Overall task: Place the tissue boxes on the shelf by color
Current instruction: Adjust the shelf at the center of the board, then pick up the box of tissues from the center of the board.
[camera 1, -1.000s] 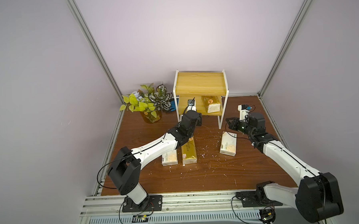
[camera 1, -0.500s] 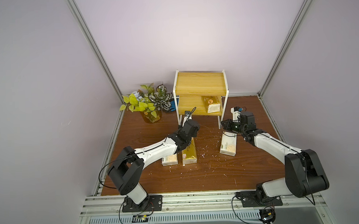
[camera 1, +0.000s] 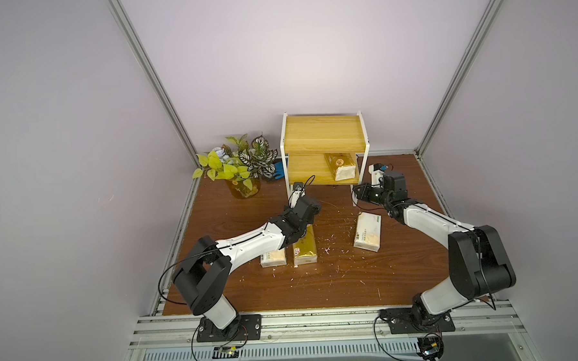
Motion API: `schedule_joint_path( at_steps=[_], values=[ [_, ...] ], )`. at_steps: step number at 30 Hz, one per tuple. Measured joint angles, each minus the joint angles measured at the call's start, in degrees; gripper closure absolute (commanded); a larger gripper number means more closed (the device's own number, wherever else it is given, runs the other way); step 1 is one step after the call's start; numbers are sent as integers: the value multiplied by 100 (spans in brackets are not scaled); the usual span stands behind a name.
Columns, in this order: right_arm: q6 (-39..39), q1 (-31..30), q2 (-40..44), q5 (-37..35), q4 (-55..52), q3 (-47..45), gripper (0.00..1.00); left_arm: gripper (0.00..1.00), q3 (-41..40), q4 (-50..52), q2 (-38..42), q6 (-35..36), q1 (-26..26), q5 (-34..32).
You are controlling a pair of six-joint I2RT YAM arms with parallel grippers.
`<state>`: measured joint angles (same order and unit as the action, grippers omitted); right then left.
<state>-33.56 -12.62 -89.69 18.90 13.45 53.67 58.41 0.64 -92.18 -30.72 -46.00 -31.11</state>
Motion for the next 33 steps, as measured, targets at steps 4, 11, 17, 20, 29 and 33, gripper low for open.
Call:
schedule_joint_path(
  at_steps=[4, 11, 17, 20, 29, 33],
  values=[
    [-9, 0, -105, 2, 15, 166, 100, 63, -52, 118, 35, -81, 0, 61],
    [-175, -20, 223, -59, 247, -229, 65, 33, -52, 752, 199, -238, 0, 350],
    [-138, -181, 903, -358, 76, -531, 32, 19, -50, 1419, 284, -391, 0, 898],
    [-85, -271, 1128, -498, -90, -531, 29, 15, -48, 1711, 284, -498, 0, 1200],
    [-20, -343, 1322, -680, -223, -789, 27, 0, 166, 2382, 284, -835, -2, 1967],
    [-13, -343, 1322, -702, -310, -863, 27, 0, 271, 2549, 295, -940, -2, 2155]
  ],
)
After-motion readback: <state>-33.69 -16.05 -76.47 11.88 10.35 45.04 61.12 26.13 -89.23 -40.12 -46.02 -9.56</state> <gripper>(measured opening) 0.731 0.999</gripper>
